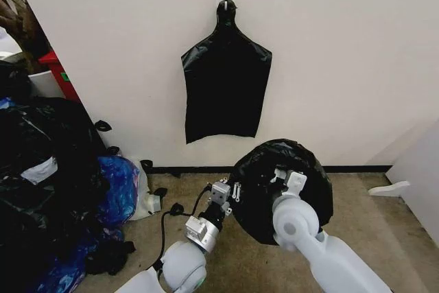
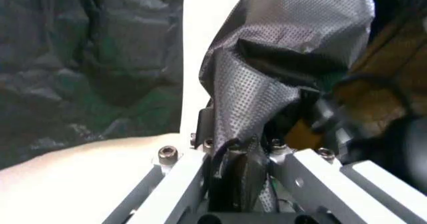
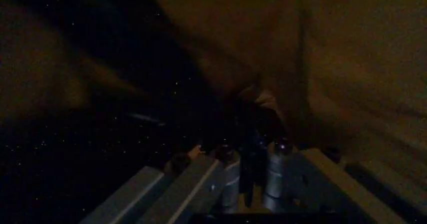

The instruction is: Place the garbage bag over the trash bin.

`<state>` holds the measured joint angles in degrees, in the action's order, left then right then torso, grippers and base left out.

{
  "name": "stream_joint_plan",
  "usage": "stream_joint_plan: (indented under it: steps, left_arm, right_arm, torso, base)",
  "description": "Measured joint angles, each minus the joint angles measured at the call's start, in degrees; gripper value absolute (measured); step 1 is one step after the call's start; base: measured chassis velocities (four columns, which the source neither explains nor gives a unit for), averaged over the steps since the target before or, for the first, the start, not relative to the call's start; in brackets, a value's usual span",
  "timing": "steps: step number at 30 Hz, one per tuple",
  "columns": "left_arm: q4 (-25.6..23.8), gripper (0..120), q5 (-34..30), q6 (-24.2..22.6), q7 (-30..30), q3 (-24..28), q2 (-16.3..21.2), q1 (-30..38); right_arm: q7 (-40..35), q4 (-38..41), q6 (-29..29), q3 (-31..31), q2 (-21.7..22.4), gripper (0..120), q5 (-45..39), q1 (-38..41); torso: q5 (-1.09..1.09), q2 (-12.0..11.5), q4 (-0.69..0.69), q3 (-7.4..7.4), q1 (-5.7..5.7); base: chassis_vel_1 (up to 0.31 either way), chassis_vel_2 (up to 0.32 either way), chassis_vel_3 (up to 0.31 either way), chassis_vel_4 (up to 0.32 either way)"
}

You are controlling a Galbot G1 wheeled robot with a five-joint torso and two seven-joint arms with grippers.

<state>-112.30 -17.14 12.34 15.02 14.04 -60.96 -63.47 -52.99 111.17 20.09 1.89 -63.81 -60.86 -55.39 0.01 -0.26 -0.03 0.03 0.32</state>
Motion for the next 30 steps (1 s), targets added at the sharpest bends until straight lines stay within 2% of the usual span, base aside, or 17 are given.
stream_joint_plan:
  steps: [8,11,17,30]
  left_arm:
    - [-1.78,2,1.63,0.72,-1.97,0.54,1.7,-1.65]
    - [-1.78,2,1.66,0.96,-2.24,2.36,1.93,-1.05]
    - [-1.14,2,1.14,0.99,-1.78,2.77,1.25,-0.21]
    - [2.7,2,-0.19,-0.08,2.43,1.03,-1.28,1.25]
  right_arm:
    - [1.67,-3.56,0.03,-1.29,0.17,0,1.43,0.93]
    - [1.62,-2.92,0.03,-2.92,0.52,0,1.55,-0.35]
    - [1.0,-0.47,-0.04,-2.62,0.73,0,1.71,-1.53]
    - [-1.12,8.42,0.0,1.61,2.53,0,0.9,-2.99]
  torso:
    - [0.01,0.0,0.02,0.0,0.0]
    - [-0.01,0.0,-0.04,0.0,0.0]
    - [0.01,0.0,0.01,0.0,0.0]
    - [0.0,0.0,0.0,0.0,0.0]
  base:
    - [0.0,0.0,0.0,0.0]
    - [0.0,0.0,0.0,0.0]
    - [0.0,0.0,0.0,0.0]
    - [0.0,0.0,0.0,0.0]
